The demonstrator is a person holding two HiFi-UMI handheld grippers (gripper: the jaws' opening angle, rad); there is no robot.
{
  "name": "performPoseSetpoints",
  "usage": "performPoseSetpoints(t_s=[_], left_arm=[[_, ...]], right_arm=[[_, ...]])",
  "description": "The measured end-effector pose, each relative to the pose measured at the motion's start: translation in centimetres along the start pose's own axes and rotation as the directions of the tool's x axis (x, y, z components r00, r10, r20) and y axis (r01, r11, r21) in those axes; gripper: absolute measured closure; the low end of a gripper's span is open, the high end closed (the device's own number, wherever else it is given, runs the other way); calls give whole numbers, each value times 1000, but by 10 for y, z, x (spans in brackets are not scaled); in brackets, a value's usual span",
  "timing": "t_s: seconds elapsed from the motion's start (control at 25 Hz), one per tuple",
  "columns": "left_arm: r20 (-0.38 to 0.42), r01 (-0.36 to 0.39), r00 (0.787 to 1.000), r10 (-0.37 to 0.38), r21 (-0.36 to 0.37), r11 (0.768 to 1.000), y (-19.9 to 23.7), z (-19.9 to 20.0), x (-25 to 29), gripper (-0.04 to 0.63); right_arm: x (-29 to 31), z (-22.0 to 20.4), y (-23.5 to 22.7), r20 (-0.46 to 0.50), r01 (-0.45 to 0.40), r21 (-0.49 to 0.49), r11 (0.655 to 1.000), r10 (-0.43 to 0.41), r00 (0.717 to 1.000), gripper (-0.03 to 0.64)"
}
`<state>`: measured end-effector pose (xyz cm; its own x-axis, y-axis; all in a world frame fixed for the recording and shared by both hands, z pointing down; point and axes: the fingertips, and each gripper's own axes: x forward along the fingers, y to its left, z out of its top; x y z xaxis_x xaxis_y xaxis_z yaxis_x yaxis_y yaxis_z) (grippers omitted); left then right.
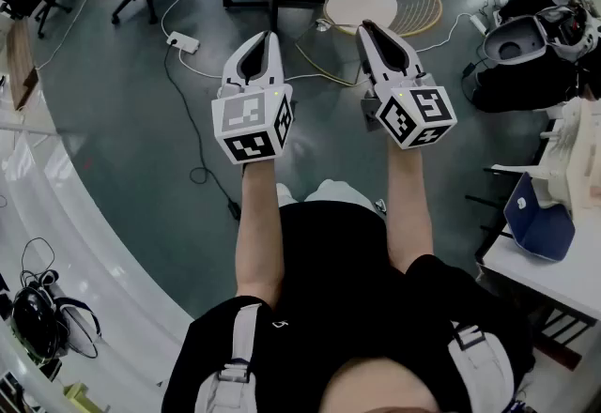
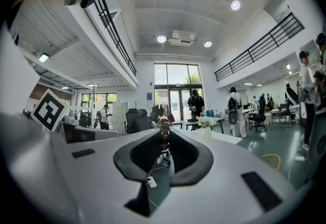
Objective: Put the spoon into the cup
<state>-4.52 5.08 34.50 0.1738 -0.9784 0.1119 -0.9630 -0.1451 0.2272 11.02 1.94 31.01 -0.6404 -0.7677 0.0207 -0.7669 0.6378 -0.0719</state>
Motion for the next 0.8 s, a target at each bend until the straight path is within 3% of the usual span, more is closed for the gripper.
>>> performPoseSetpoints(t_s=[0.28, 0.44, 0.8], left_arm=[[-2, -14, 1000, 14, -5, 1000, 10, -1, -1, 580], [8, -23, 1000, 23, -13, 1000, 19, 1, -5, 580], [29, -7, 1000, 8, -36, 999, 27, 6, -3, 580]], right_arm=[[9, -2, 9, -6, -27, -4, 1000, 27, 1000, 565], [11, 2, 13, 39, -17, 33, 999, 16, 999, 565], [19, 1, 17, 25, -4, 1, 1000, 4, 1000, 565]])
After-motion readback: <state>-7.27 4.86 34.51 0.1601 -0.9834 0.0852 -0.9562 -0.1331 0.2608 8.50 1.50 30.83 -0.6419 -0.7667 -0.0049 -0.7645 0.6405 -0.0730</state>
